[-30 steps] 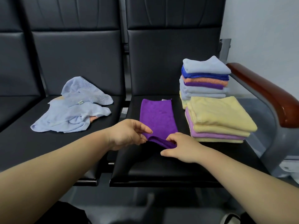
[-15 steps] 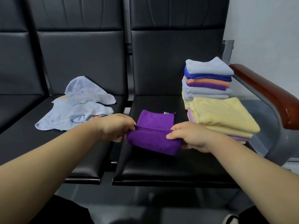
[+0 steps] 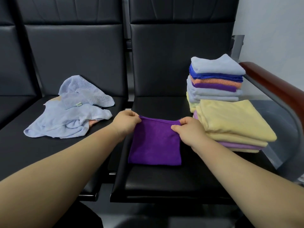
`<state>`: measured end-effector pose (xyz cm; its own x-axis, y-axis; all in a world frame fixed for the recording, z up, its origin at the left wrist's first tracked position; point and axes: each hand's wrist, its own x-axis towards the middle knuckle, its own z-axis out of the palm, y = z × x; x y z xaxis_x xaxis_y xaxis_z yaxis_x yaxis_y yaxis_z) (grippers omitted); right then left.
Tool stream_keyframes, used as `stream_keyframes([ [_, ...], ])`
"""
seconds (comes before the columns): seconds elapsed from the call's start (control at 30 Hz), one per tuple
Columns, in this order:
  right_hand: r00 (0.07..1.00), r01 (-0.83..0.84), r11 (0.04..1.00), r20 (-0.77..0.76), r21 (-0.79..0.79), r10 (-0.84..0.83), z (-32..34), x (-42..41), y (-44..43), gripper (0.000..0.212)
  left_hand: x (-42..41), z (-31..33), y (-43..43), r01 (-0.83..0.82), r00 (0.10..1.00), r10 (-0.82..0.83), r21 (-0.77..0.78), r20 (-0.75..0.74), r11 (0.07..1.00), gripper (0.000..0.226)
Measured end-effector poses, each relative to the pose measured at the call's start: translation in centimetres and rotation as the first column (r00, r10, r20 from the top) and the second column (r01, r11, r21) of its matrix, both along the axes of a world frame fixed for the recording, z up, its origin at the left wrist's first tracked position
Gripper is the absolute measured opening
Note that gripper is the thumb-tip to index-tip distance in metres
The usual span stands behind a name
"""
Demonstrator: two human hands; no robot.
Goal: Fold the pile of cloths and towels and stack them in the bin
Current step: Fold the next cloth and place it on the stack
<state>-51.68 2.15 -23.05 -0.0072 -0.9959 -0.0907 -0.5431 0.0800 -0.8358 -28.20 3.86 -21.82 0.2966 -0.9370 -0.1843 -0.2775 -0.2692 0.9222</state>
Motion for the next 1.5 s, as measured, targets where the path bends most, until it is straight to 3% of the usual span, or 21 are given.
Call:
stream_keyframes([
  [0.07,0.987,0.004,1.0,-0.159,-0.024,-0.008,-0.6,0.2,-0.9,0.019,-0.3,-0.9,-1.2,-0.014,0.984,0.022,-0.044,0.175,0.999,0.017],
  [0.23,0.94,0.007,0.999,-0.34,-0.042,-0.021,-2.0,1.3,-2.2,0.018,-0.6,-3.2,-2.8,0.009,0.846,-0.001,-0.013,0.533,1.0,0.005],
  [0.33,0.934,0.013,1.0,-0.356,-0.021,-0.02,-2.2,1.8,-2.9,0.024,-0.6,-4.2,-3.2,0.046,0.765,-0.044,0.014,0.642,0.999,0.012],
  [0.47,0.955,0.049,0.998,-0.293,0.03,-0.038,-1.3,2.1,-2.8,0.044,-0.8,-4.1,-3.3,0.038,0.697,-0.05,0.033,0.715,0.999,0.016],
  [0.53,0.937,0.067,0.996,-0.345,0.054,-0.044,-1.1,2.1,-2.5,0.057,-0.8,-4.0,-3.3,0.015,0.673,-0.068,0.079,0.736,0.997,0.024],
  [0.67,0.791,-0.018,0.977,-0.595,0.212,0.144,-0.5,2.1,-2.1,0.065,-0.9,-3.8,-3.0,0.016,0.664,-0.157,0.197,0.731,0.98,0.042],
  [0.77,0.702,-0.134,0.944,-0.644,0.3,0.304,-0.2,2.3,-2.3,0.051,-1.0,-3.4,-2.5,0.029,0.676,-0.241,0.302,0.696,0.953,0.032],
  [0.87,0.742,-0.123,0.951,-0.61,0.284,0.278,-0.4,2.5,-2.1,0.039,-0.8,-3.1,-2.3,0.043,0.718,-0.252,0.321,0.648,0.946,0.022],
  [0.93,0.793,-0.106,0.963,-0.564,0.248,0.232,-0.7,2.6,-1.8,0.028,-0.5,-3.0,-2.0,0.047,0.767,-0.195,0.25,0.611,0.967,0.023],
  [1.07,0.962,-0.133,0.988,-0.228,0.085,0.149,0.8,2.4,-0.8,0.023,-1.2,-1.3,-1.0,-0.001,0.922,0.034,-0.084,0.385,0.996,0.026],
  [1.13,0.989,-0.109,0.994,-0.102,0.0,0.109,2.8,2.0,-0.1,0.033,-1.8,0.4,-0.4,-0.029,0.943,0.109,-0.25,0.314,0.968,0.027],
  [1.2,0.995,-0.081,0.993,-0.072,-0.09,0.074,4.5,1.2,0.2,0.046,-2.8,2.3,0.0,-0.047,0.948,0.152,-0.35,0.278,0.936,0.027],
  [1.37,0.999,-0.016,0.974,0.046,-0.225,0.027,7.2,-2.2,0.4,0.032,-6.4,5.8,0.0,-0.035,0.957,0.144,-0.393,0.252,0.919,0.026],
  [1.5,1.0,0.016,0.963,0.019,-0.269,-0.011,9.6,-7.3,-0.4,0.021,-10.7,7.7,-2.0,-0.014,0.975,0.087,-0.336,0.203,0.942,0.027],
])
